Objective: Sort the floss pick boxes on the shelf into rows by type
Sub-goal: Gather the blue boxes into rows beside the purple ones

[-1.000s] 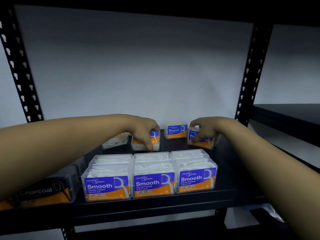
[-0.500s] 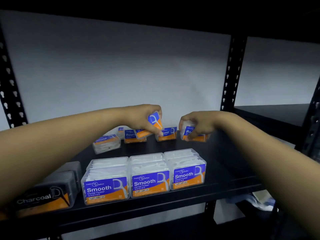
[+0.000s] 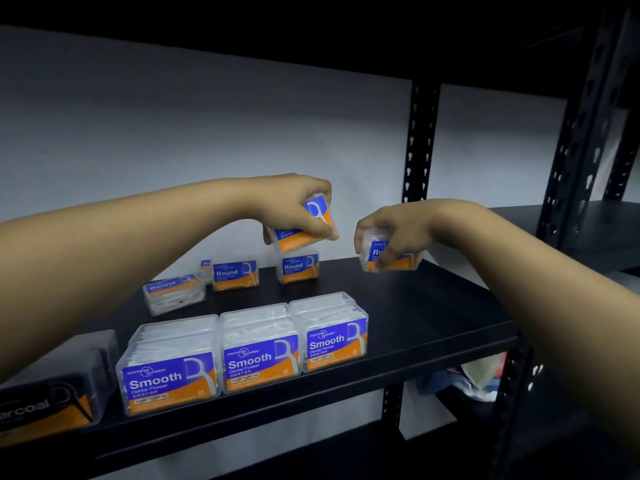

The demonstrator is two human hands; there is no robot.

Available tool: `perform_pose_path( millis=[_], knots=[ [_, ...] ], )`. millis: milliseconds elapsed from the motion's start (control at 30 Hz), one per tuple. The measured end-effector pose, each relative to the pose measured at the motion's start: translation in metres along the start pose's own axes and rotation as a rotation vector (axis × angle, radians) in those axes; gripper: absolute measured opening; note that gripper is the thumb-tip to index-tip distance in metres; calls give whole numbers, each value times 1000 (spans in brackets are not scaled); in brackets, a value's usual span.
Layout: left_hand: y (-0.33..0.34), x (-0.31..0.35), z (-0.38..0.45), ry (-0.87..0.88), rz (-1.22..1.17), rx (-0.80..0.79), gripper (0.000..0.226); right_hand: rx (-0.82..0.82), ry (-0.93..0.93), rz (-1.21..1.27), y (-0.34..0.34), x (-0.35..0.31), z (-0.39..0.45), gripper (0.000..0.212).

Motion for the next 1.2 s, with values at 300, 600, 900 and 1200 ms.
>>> perform_pose_path(
  millis=[300, 600, 900, 1200],
  knots=[
    [14, 45, 23, 44, -94, -2, 47, -84, -55, -29, -4, 22, -31, 41],
    [41, 84, 32, 3, -20, -11, 48, -140, -119, -61, 3, 54, -39, 35],
    [86, 121, 40, -21, 117, -95, 51, -245, -204, 21, 44, 87, -37, 28],
    [133, 124, 44, -148, 170, -246, 53, -278, -276, 55, 67, 92, -36, 36]
  ],
)
Point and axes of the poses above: each hand's wrist, its own z-axis towards the middle knuckle, its own y-axis out of the palm, x = y × z, the point moved 7 cm from there along z, towards the middle knuckle
